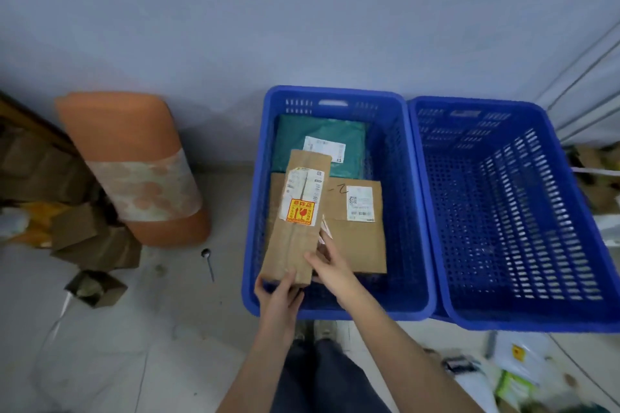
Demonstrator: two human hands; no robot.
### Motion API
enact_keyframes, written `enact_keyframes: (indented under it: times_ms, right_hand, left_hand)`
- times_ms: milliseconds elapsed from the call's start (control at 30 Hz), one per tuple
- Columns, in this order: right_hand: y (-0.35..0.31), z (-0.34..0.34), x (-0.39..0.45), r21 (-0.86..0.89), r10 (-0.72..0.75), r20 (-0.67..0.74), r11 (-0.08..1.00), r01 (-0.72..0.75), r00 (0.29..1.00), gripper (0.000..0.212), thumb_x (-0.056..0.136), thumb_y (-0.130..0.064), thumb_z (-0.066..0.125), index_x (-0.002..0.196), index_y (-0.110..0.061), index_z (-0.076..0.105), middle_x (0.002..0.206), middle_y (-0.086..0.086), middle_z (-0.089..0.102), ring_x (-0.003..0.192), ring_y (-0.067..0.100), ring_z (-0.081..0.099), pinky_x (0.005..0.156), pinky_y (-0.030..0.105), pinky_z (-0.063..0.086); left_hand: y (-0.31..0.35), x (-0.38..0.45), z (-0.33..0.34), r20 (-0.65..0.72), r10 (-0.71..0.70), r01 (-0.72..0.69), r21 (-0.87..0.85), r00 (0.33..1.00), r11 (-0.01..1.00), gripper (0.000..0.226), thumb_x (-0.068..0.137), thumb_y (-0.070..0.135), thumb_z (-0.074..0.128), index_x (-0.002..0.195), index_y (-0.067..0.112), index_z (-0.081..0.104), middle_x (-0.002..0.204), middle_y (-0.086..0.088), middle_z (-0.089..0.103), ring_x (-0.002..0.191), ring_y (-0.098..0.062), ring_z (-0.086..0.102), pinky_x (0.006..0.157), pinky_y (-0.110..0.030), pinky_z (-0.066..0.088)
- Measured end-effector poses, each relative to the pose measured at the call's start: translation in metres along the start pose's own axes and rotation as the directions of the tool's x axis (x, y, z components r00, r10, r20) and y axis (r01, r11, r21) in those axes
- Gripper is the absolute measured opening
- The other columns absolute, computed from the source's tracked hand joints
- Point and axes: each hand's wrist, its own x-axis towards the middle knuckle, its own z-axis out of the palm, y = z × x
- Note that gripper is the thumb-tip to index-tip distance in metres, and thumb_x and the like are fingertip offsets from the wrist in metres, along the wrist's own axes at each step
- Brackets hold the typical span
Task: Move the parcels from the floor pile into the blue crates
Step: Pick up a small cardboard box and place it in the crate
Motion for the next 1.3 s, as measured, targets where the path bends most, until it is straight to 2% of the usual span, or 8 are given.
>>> enact_keyframes:
  times_ms: [100,267,400,733,933,1000,1133,1300]
  right_hand:
    - [0.006,0.003,0.015,-0.137,0.014,0.021,0.991,-0.011,1.0,0.06,0.095,-0.012,0.051,0.145,-0.034,0.028,0.143,-0.009,0.043,0.128,0.008,0.041,0.108,0.03,0.037]
    - [0.016,0.012,0.042,-0.222,0.035,0.041,0.975,-0.025,0.999,0.064,0.094,-0.007,0.05,0.148,-0.03,0.024,0.148,-0.002,0.039,0.136,0.017,0.037,0.111,0.041,0.036]
    - [0.025,0.021,0.058,-0.264,0.062,0.052,0.963,-0.046,0.997,0.067,0.093,-0.007,0.051,0.147,-0.035,0.023,0.147,-0.007,0.04,0.135,0.012,0.036,0.102,0.025,0.034]
    - [0.038,0.02,0.086,-0.38,0.123,0.028,0.919,-0.104,0.992,0.068,0.094,-0.012,0.05,0.149,-0.037,0.016,0.15,0.0,0.036,0.136,0.019,0.037,0.105,0.032,0.038]
    - [0.029,0.017,0.088,-0.364,0.149,0.047,0.923,-0.122,0.988,0.068,0.091,-0.025,0.057,0.148,-0.033,0.021,0.146,0.001,0.042,0.13,0.021,0.044,0.098,0.032,0.043]
    - [0.028,0.011,0.084,-0.324,0.179,0.003,0.931,-0.168,0.984,0.069,0.091,-0.027,0.055,0.149,-0.028,0.017,0.143,0.005,0.043,0.126,0.022,0.048,0.097,0.035,0.046]
    - [0.042,-0.013,0.055,-0.133,0.27,-0.129,0.949,-0.287,0.954,0.055,0.096,-0.017,0.045,0.147,-0.02,0.025,0.107,-0.002,0.054,0.09,0.013,0.059,0.079,0.03,0.052]
    - [0.051,-0.06,-0.004,0.114,0.121,-0.498,0.991,-0.073,0.859,0.031,0.098,-0.01,0.044,0.128,-0.007,0.052,0.089,0.002,0.066,0.07,0.014,0.063,0.06,0.025,0.054]
  left_hand:
    - [0.001,0.015,0.002,-0.074,-0.073,0.074,0.012,0.995,0.997,0.032,0.085,0.006,0.065,0.103,0.022,0.044,0.115,-0.015,0.055,0.093,-0.028,0.062,0.095,-0.041,0.047]
    - [0.008,0.043,0.006,-0.153,-0.104,0.101,-0.029,0.983,0.994,0.065,0.087,0.004,0.063,0.141,0.013,0.03,0.121,-0.017,0.055,0.107,-0.032,0.057,0.098,-0.044,0.047]
    - [0.01,0.062,0.008,-0.169,-0.156,0.15,-0.047,0.973,0.988,0.038,0.092,0.005,0.054,0.13,-0.002,0.05,0.107,-0.017,0.062,0.098,-0.029,0.059,0.098,-0.042,0.046]
    - [0.016,0.079,0.011,-0.181,-0.187,0.187,-0.02,0.966,0.982,0.032,0.094,0.006,0.052,0.125,0.002,0.051,0.12,-0.02,0.058,0.109,-0.031,0.056,0.094,-0.039,0.047]
    - [0.01,0.067,0.024,-0.168,-0.361,0.369,0.019,0.917,0.929,0.004,0.091,0.006,0.056,0.091,0.005,0.059,0.091,-0.016,0.058,0.092,-0.031,0.056,0.088,-0.044,0.051]
    - [0.004,0.057,0.026,-0.135,-0.376,0.382,0.027,0.917,0.924,0.006,0.091,0.011,0.058,0.086,0.007,0.059,0.089,-0.015,0.057,0.082,-0.027,0.056,0.076,-0.04,0.052]
    - [-0.012,0.042,0.018,-0.118,-0.376,0.388,0.103,0.919,0.916,0.009,0.093,0.009,0.053,0.089,0.001,0.056,0.097,-0.02,0.054,0.082,-0.029,0.056,0.085,-0.038,0.049]
    - [-0.02,0.033,0.029,-0.026,-0.417,0.379,0.473,0.908,0.795,0.028,0.099,0.013,0.04,0.118,-0.004,0.05,0.097,-0.021,0.061,0.084,-0.031,0.06,0.072,-0.036,0.049]
